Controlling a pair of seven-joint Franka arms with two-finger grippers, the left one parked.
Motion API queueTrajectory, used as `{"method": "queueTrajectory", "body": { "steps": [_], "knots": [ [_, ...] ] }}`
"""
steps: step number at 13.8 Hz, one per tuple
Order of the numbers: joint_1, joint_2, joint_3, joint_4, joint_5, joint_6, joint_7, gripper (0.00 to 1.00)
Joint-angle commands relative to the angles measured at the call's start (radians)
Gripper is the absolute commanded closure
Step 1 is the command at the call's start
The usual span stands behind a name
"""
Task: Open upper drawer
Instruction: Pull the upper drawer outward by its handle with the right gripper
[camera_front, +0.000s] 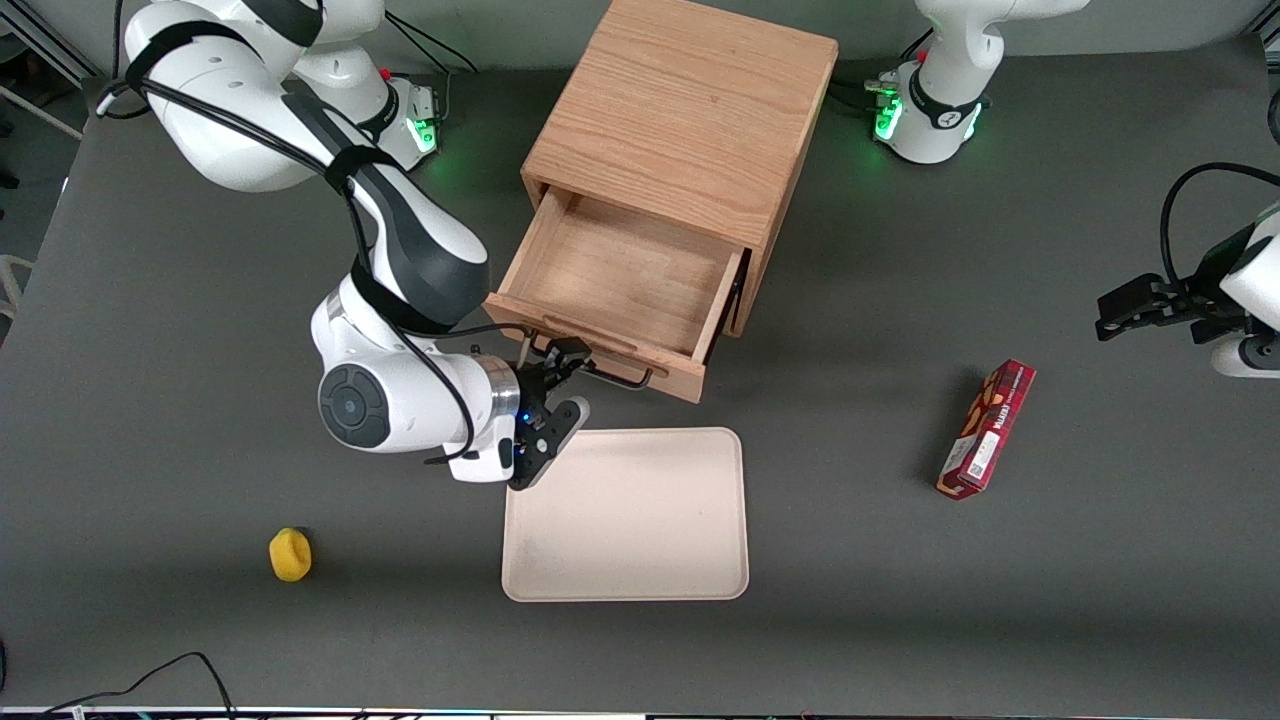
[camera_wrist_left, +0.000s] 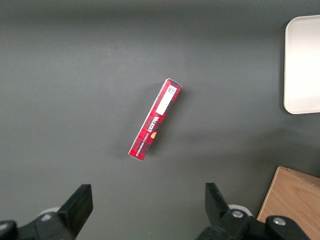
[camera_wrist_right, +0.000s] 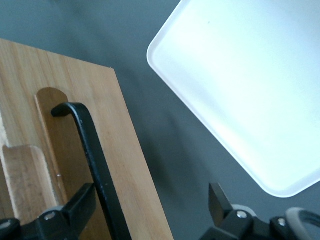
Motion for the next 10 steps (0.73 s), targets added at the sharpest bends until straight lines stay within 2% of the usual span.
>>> {"method": "queueTrajectory", "body": {
  "steps": [1,4,10],
  "knots": [
    [0.009,0.059,-0.008,0.103,-0.027,-0.024,0.018,0.0],
    [0.011,0.066,-0.046,0.129,-0.027,-0.021,-0.072,0.0],
    [0.003,0.023,-0.054,0.222,-0.04,-0.109,-0.094,0.0]
  ]
}}
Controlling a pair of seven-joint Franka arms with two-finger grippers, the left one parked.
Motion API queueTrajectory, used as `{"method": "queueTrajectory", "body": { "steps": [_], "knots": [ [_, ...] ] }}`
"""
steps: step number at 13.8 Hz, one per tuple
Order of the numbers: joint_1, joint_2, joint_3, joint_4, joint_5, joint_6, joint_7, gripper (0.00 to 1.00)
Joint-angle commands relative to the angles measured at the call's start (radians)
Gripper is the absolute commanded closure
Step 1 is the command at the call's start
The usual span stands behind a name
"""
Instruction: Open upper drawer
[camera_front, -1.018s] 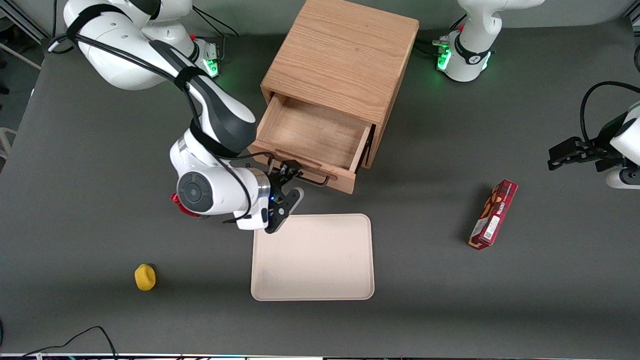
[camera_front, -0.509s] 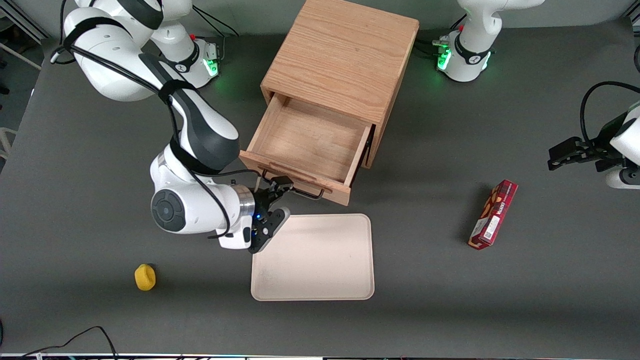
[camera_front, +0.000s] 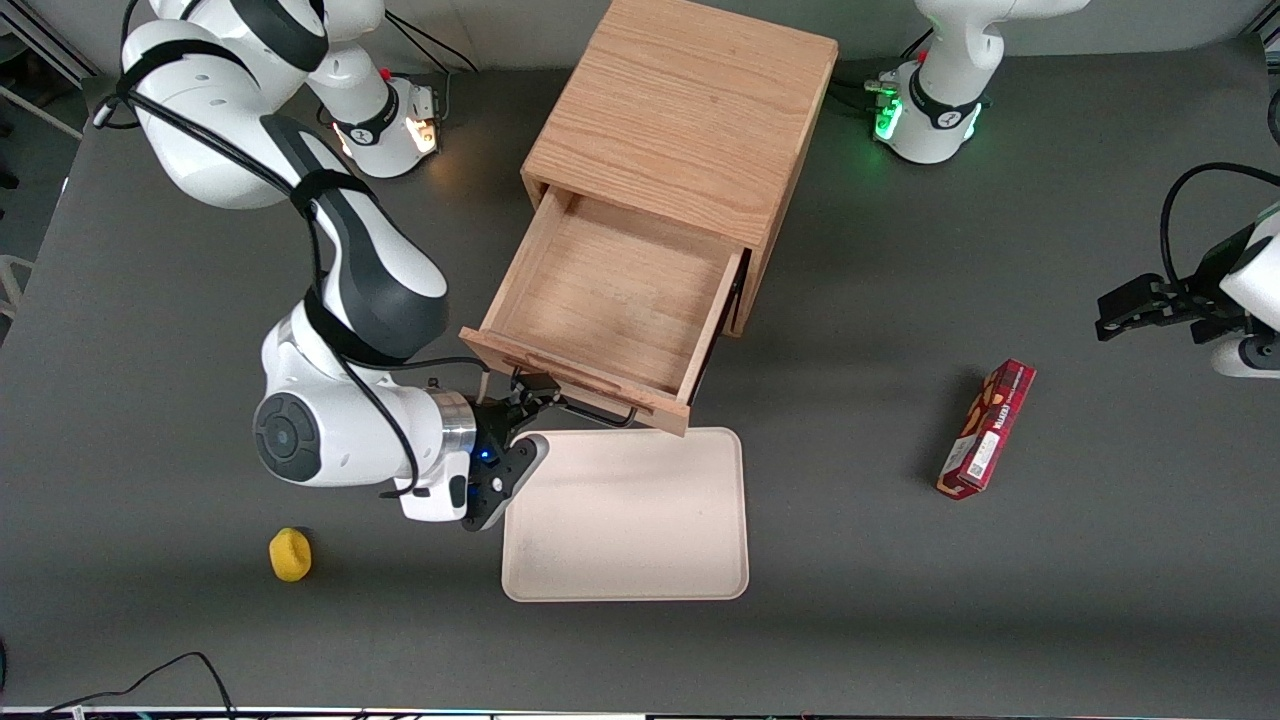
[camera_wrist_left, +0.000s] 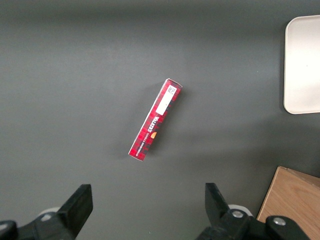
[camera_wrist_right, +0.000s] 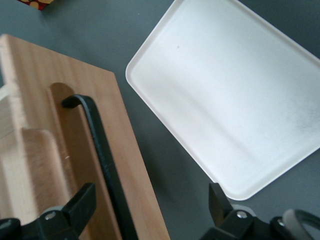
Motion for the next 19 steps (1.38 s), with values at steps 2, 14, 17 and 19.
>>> {"method": "queueTrajectory", "body": {
  "steps": [2,14,17,19],
  "knots": [
    [0.004,-0.122,-0.008,0.062,-0.077,-0.05,-0.02,0.0],
    [-0.027,-0.596,-0.177,-0.112,-0.197,-0.569,0.522,0.0],
    [-0.047,-0.8,-0.272,-0.386,-0.162,-0.506,0.525,0.0],
    [-0.046,-0.933,-0.379,-0.61,-0.094,-0.374,0.525,0.0]
  ]
}}
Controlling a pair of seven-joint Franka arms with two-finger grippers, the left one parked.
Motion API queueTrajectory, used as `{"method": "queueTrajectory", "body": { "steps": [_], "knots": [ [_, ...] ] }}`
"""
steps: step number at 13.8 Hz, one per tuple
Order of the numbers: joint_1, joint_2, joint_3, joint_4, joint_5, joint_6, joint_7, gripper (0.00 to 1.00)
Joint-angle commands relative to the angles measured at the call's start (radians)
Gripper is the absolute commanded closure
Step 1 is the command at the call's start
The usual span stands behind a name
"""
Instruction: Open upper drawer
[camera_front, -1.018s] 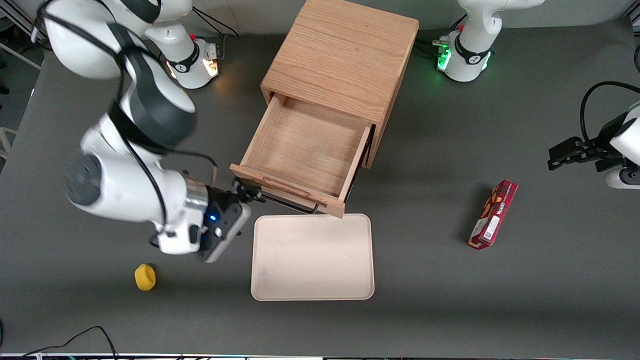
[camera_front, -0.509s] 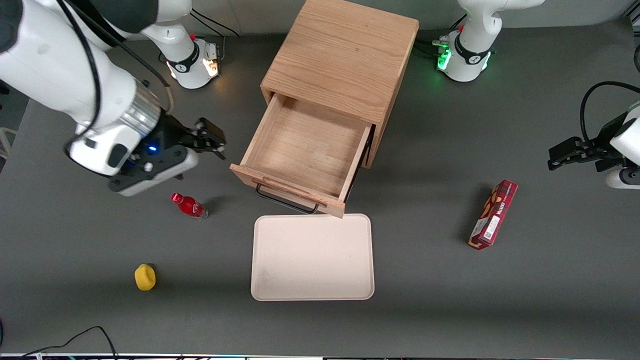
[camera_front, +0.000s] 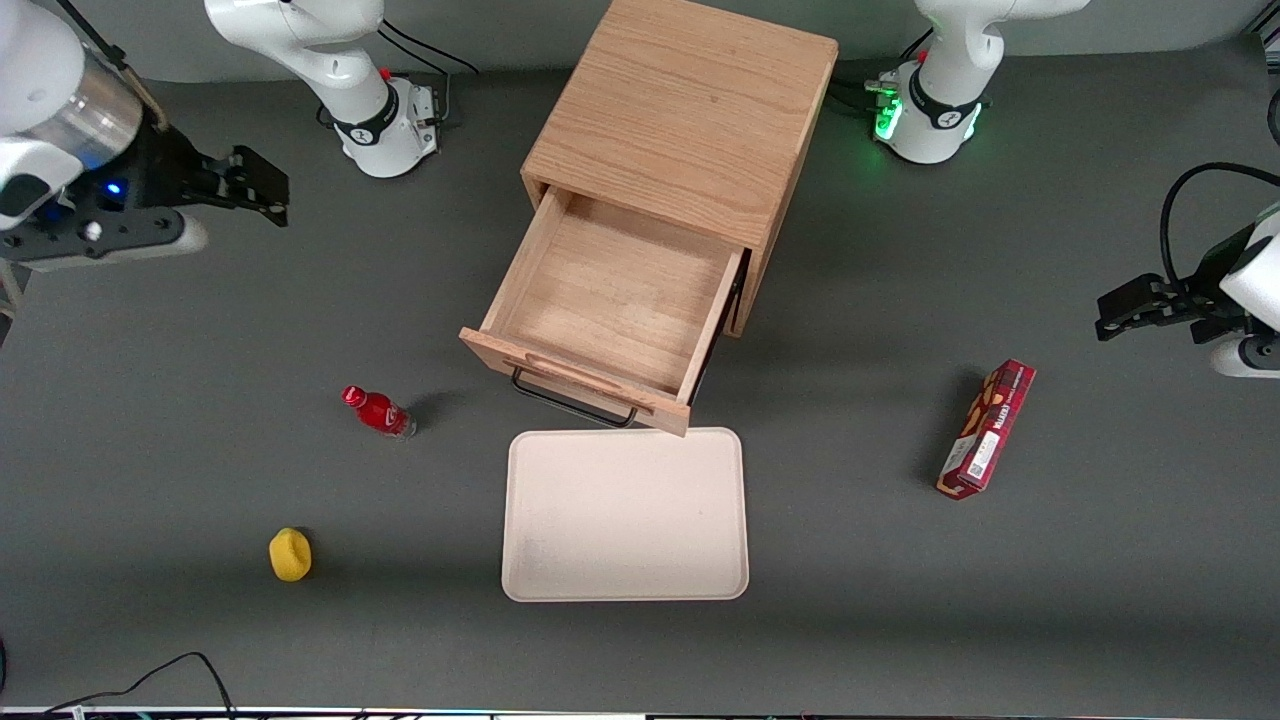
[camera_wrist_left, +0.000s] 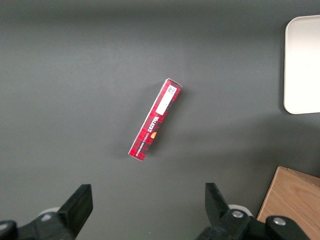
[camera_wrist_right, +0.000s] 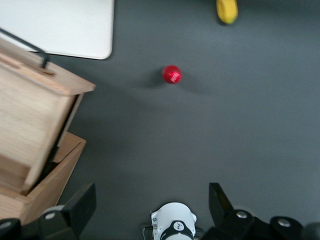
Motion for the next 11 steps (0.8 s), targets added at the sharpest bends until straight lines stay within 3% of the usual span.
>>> {"method": "queueTrajectory", "body": {
  "steps": [1,4,7,11],
  "knots": [
    [0.0,-0.233,-0.124,-0.382,0.071,0.176,0.026,0.0],
    [-0.002,-0.304,-0.187,-0.518,0.073,0.26,0.027,0.0],
    [0.0,-0.303,-0.248,-0.514,0.073,0.261,0.033,0.0],
    [0.001,-0.291,-0.253,-0.46,0.059,0.251,0.03,0.0]
  ]
}}
